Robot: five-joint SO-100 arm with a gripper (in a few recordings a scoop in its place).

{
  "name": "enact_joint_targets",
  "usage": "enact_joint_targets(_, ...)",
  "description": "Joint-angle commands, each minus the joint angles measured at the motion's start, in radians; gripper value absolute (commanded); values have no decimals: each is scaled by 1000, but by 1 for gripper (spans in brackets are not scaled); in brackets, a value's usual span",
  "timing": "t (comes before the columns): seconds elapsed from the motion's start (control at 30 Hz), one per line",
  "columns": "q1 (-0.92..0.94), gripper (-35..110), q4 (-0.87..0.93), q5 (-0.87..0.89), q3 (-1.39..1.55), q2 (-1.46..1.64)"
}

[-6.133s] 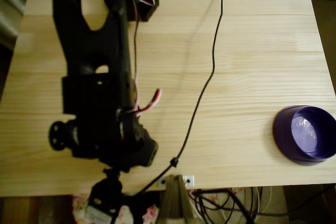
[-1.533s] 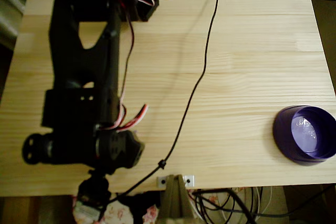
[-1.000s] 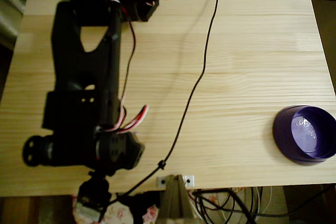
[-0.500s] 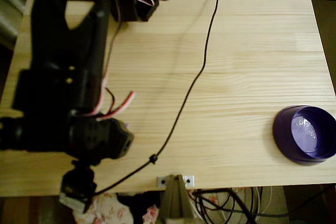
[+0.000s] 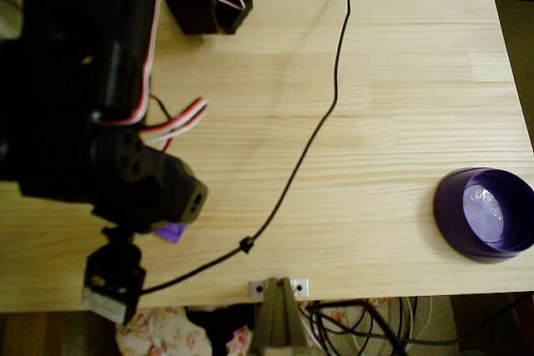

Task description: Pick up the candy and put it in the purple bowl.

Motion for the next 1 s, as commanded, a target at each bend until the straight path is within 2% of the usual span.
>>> enact_joint_targets(0.0, -2, 28, -196, -9, 175, 232)
enact_joint_targets(0.1, -2, 32, -399, -12, 371, 321)
enact_joint_targets(0.4, 9, 45, -479, -55, 318, 202)
enact_joint_targets(0.6, 26, 46, -402, -98, 169, 71)
enact_joint_targets(0.97, 29, 42, -405, -98, 169, 25)
